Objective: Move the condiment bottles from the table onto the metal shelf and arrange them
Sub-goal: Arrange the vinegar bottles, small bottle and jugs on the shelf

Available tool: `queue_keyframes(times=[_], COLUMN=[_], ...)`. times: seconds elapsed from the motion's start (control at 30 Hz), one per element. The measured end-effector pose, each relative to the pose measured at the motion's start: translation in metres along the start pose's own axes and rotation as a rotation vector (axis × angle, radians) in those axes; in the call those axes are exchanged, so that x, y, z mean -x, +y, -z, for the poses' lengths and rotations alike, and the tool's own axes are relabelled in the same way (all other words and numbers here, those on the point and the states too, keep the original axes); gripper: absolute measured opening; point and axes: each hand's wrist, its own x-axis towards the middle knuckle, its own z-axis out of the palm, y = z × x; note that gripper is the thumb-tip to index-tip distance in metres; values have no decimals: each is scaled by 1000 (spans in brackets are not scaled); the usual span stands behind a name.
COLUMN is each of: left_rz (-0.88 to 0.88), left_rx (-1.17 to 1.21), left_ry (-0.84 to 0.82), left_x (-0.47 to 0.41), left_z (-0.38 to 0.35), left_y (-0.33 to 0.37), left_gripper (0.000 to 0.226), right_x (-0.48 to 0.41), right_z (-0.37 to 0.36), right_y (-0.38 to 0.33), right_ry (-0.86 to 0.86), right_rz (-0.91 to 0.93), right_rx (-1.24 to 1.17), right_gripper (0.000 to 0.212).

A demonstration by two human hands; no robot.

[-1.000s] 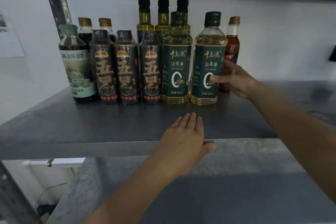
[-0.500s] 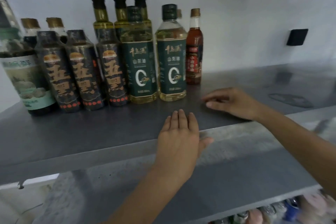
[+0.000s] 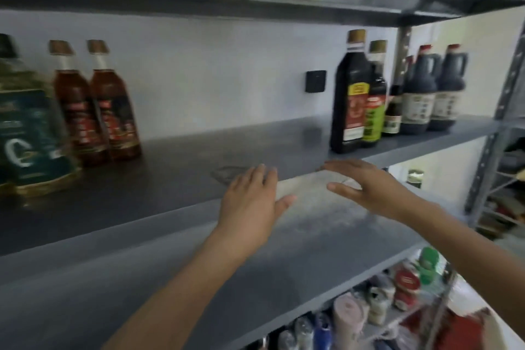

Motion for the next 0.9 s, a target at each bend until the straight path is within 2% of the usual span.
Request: queue_keyframes(times=[0.07,0.13,0.2,0.3,0.37,0.5,0.6,0.73,0.9], left_rz=[13,114,197,274,305,244,261,331,369], left_rx=[108,295,518,788,908,949,952,999,1033], left_ry=[-111,-280,-294,-273,-247,-75,26,71,76], left_x=[-30,-63,-93,-129,-149,-180,-193,-206,-206], left_z=[-9,-17,-28,-40,-43,-46,-54,-63,-63], left_y=[24,43,53,67,78,95,104,105,107], left_gripper=[71,76,84,96,100,94,72,51,53], right_x=[9,12,5,-16,-34,-69,-90,-108,-122], right_z=[18,34,44,54,56,53,47,40,32], right_y=[45,84,115,141,151,165,171,176,188], right_ry=[42,75,119,147,156,115,86,127,90], right_rz=[-105,-178,-228,-241,-220,-183,-173,-172,-100], right_rx=[-32,-67,-95,-165,-312,-698,-827,-820,-789], right_gripper=[68,59,55,64,71,77,74,70,56])
